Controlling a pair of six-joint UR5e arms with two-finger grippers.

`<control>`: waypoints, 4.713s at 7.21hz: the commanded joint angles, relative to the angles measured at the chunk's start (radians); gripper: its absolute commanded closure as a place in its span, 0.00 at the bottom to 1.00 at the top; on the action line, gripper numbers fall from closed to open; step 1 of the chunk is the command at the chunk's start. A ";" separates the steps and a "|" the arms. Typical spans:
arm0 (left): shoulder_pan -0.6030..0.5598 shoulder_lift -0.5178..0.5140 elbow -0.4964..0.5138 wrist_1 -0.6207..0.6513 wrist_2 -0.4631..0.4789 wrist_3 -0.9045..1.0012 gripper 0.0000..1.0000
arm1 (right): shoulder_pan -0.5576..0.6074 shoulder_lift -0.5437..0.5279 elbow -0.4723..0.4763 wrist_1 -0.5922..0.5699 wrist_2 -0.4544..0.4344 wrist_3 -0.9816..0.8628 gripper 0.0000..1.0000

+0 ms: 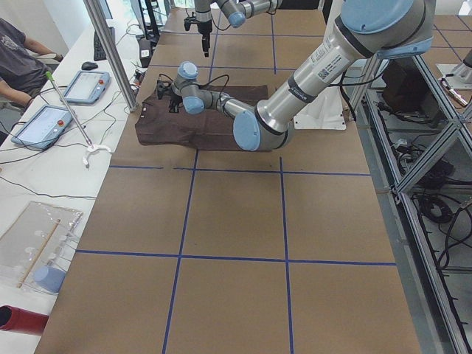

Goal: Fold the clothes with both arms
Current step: 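Grasp the other sleeve and fold it inward with the left gripper, then move both grippers down to the hem corners nearest the robot, then grasp both hem corners with the left and right grippers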

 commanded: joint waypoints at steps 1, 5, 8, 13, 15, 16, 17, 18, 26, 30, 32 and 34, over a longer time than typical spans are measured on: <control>0.001 0.101 -0.165 -0.009 -0.131 0.007 0.00 | -0.006 -0.016 0.015 0.020 0.004 0.017 0.00; 0.027 0.504 -0.696 0.141 -0.219 0.013 0.00 | -0.131 -0.182 0.296 0.022 0.063 0.272 0.00; 0.147 0.689 -0.903 0.296 -0.063 0.025 0.00 | -0.320 -0.290 0.399 0.128 -0.146 0.469 0.00; 0.220 0.698 -1.070 0.556 0.021 0.055 0.00 | -0.621 -0.436 0.403 0.305 -0.446 0.699 0.00; 0.220 0.691 -1.071 0.554 0.018 0.053 0.00 | -0.633 -0.433 0.342 0.307 -0.450 0.702 0.00; 0.220 0.689 -1.071 0.554 0.018 0.053 0.00 | -0.635 -0.433 0.326 0.307 -0.448 0.702 0.00; 0.220 0.691 -1.071 0.556 0.018 0.053 0.00 | -0.635 -0.433 0.325 0.307 -0.446 0.701 0.00; 0.220 0.689 -1.071 0.556 0.016 0.053 0.00 | -0.635 -0.433 0.320 0.308 -0.445 0.701 0.00; 0.220 0.674 -1.068 0.559 0.013 0.053 0.00 | -0.638 -0.421 0.331 0.308 -0.445 0.699 1.00; 0.275 0.674 -1.048 0.553 0.022 -0.052 0.00 | -0.623 -0.413 0.364 0.308 -0.442 0.689 1.00; 0.448 0.704 -1.047 0.562 0.126 -0.299 0.00 | -0.613 -0.411 0.395 0.308 -0.433 0.681 1.00; 0.470 0.705 -1.047 0.638 0.140 -0.343 0.00 | -0.607 -0.410 0.394 0.308 -0.434 0.682 1.00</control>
